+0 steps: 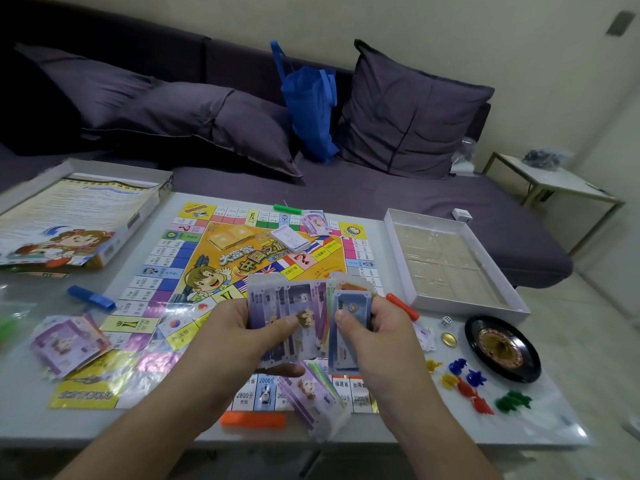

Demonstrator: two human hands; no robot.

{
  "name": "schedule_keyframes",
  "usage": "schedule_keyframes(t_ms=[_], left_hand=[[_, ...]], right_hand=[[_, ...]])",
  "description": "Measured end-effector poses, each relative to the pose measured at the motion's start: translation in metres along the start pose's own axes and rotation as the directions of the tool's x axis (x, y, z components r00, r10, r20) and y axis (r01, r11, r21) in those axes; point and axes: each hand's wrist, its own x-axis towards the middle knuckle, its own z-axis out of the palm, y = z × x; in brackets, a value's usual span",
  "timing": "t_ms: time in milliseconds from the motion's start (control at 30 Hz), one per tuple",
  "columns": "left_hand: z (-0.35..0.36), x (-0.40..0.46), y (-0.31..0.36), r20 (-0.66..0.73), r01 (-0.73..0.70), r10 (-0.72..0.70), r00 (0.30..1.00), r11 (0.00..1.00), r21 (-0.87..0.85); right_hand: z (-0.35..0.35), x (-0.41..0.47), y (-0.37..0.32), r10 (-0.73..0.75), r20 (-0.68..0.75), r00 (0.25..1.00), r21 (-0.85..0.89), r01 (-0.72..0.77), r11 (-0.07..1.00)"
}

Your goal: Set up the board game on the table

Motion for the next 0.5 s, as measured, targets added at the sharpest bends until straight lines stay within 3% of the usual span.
schedule_keyframes(t_ms=[500], left_hand=[[0.0000,0.0002,-0.0008,0.024,-0.008,0.009,1.000,0.999,-0.043]], right_hand=[[-0.0059,-0.0029,-0.0047,0.009,0.044,0.999,0.060,-0.011,0.998]])
